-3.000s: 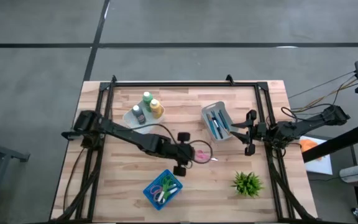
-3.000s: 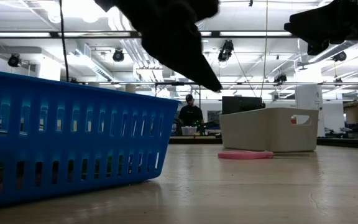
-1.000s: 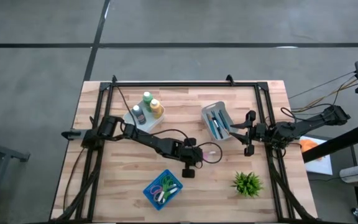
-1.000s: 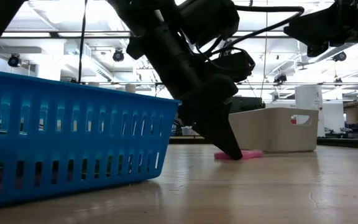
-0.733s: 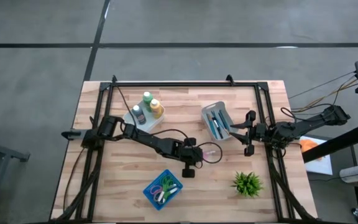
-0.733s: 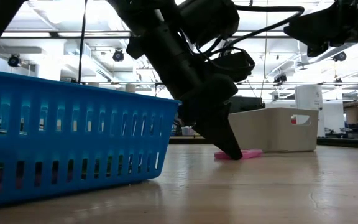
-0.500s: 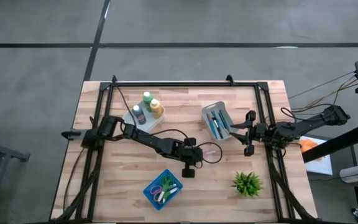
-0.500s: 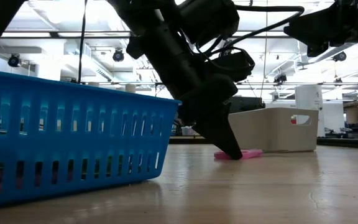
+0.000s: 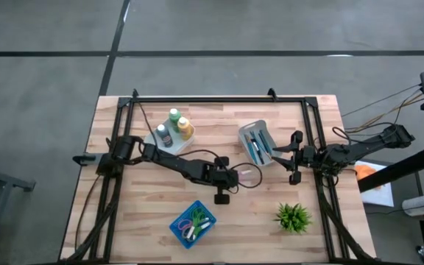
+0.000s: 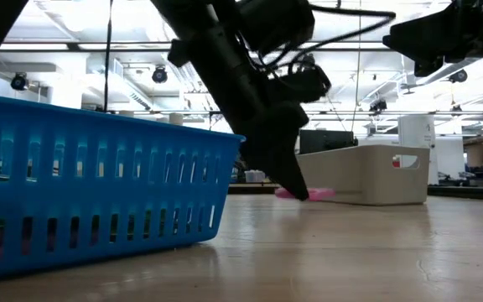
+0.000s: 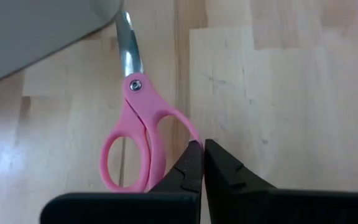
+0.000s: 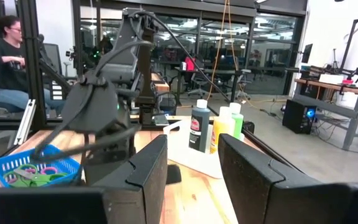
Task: Pick & Place Paint Supplies
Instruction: Put the pink scissors into the blue bin
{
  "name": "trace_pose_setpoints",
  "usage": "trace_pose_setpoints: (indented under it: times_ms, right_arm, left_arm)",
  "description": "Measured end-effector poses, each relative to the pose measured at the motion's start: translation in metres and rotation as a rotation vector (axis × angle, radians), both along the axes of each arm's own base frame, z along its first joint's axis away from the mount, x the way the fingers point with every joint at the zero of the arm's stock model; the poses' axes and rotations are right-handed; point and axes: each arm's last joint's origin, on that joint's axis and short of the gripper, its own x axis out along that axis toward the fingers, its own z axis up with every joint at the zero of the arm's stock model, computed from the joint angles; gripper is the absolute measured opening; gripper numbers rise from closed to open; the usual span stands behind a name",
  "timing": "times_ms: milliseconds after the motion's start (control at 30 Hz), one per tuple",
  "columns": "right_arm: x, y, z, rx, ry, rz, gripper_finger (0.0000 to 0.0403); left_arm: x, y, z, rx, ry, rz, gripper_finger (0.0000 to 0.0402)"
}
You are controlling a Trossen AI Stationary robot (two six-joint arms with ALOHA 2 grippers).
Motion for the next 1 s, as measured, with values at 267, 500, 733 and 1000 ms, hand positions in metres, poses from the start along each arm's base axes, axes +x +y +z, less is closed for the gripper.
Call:
trace_pose_setpoints:
  times_ms: [267, 500, 733, 1000]
  right_arm:
    - [0.0, 0.0, 0.0, 0.0, 0.001, 0.0, 0.0143]
    - [0.0, 0.0, 0.0, -0.003, 0.003, -0.001, 0.0143]
    - [0.0, 0.0, 0.0, -0.001, 0.004, -0.001, 0.0143]
    - [0.0, 0.0, 0.0, -0.002, 0.004, 0.0, 0.0143]
  left_arm:
    - [-0.007, 0.0, 0.022, -0.029, -0.012, 0.048, 0.0]
    - [-0.019, -0.003, 0.053, -0.067, -0.032, 0.119, 0.0]
    - [-0.042, -0.016, 0.087, -0.152, -0.027, 0.231, 0.0]
    - [-0.082, -0.059, 0.114, -0.226, 0.006, 0.384, 0.0]
